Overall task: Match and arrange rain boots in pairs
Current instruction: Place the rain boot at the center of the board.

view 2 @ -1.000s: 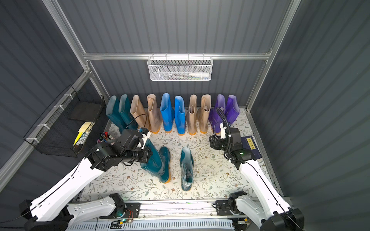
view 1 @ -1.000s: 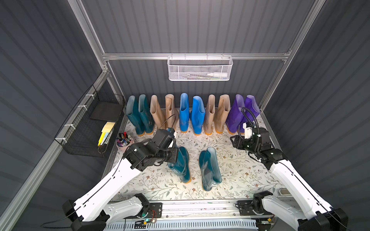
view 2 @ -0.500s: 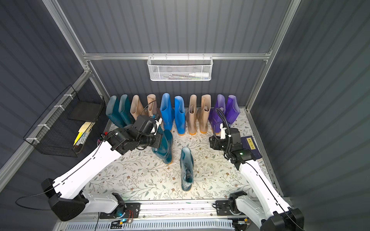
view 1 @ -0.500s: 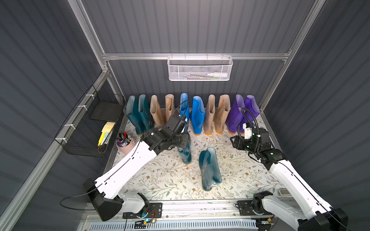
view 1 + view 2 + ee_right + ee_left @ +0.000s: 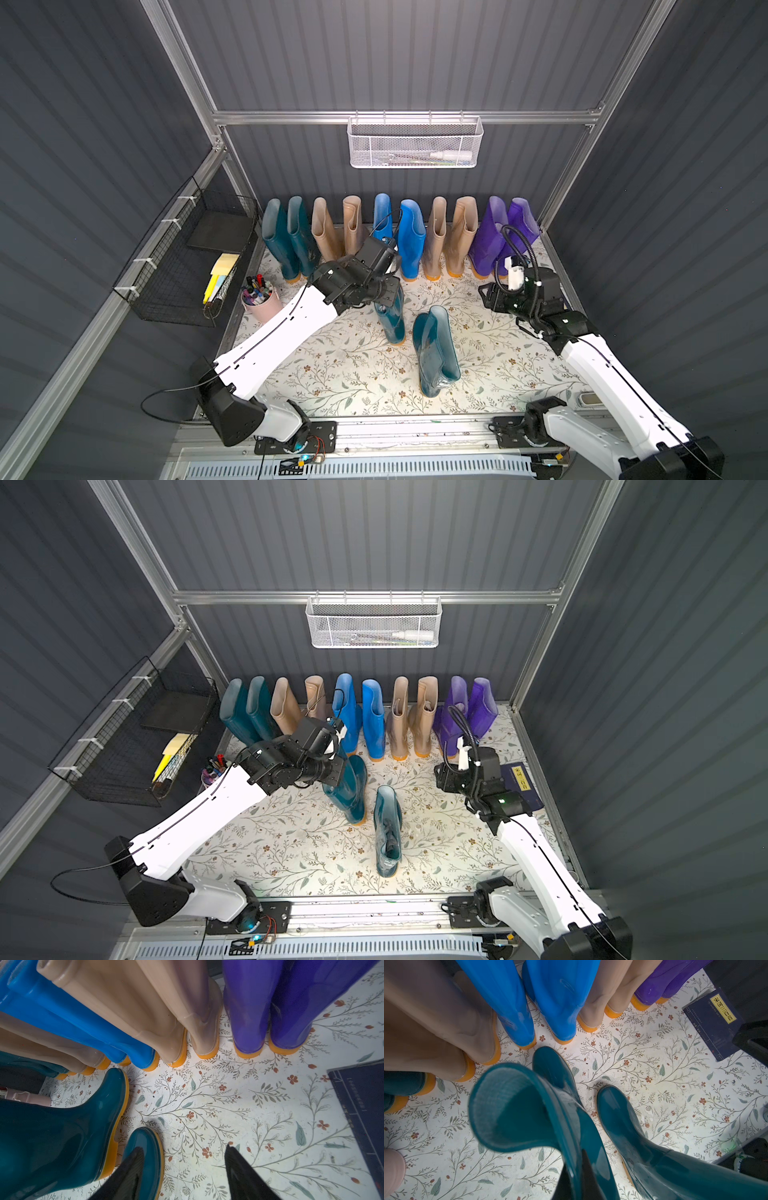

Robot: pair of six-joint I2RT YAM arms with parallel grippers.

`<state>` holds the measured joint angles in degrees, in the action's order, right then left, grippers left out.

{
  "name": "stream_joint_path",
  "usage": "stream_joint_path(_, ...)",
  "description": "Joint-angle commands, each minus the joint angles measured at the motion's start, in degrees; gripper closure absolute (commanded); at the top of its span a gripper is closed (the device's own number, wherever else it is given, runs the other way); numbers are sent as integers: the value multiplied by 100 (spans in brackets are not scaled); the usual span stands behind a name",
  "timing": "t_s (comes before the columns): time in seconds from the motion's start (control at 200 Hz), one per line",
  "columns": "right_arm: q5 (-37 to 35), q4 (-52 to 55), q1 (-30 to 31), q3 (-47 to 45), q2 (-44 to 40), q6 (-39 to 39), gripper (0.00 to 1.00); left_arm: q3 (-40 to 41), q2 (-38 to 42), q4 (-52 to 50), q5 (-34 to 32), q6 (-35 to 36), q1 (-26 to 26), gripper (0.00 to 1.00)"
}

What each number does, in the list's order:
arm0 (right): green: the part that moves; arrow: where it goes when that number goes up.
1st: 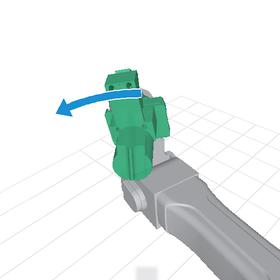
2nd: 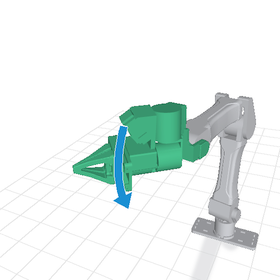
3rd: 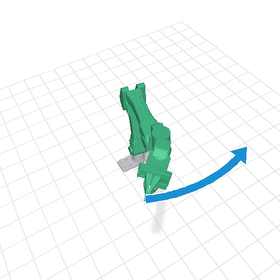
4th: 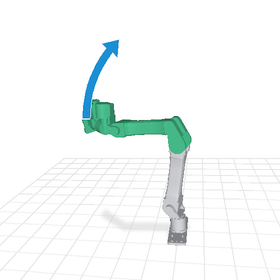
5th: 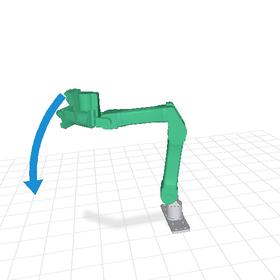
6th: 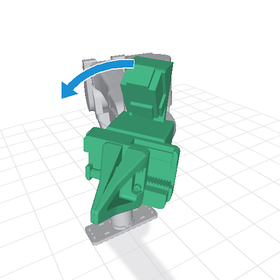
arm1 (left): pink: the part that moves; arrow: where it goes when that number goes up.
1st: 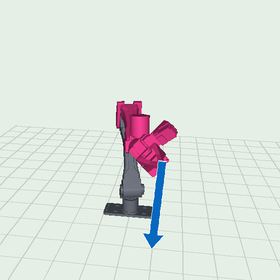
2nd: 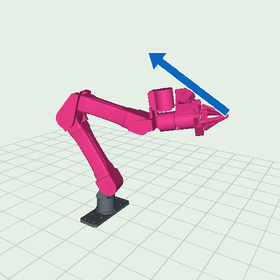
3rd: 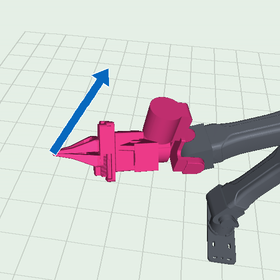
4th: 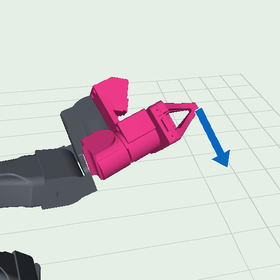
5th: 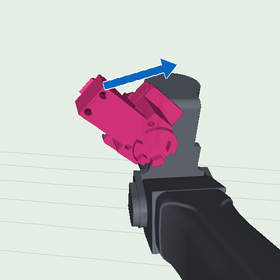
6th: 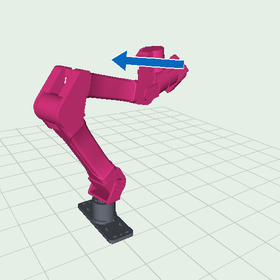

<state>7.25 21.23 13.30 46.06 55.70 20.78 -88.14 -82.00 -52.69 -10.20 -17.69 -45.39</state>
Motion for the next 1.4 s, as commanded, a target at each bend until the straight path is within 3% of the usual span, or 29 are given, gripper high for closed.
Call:
stream_joint_path(0.0,-48,74,15,-48,-64,3,35,-69,242,494,-27,73,-12,100)
stream_joint_path(0.57,-24,110,19,-45,7,-3,34,183,127,497,200,-25,-7,100)
stream_joint_path(0.675,-13,118,15,-36,36,-4,35,201,114,505,223,-32,-13,84)
stream_joint_path(0.735,0,127,15,-36,42,-11,34,209,116,518,233,-41,-13,68)
stream_joint_path(0.815,-4,139,20,-27,37,-12,34,209,124,553,273,-41,-13,58)
stream_joint_path(1.161,330,601,58,304,-162,28,34,119,421,783,370,94,-14,35)
stream_joint_path(1.396,406,1479,606,989,-402,28,33,308,981,1360,421,385,-14,23)
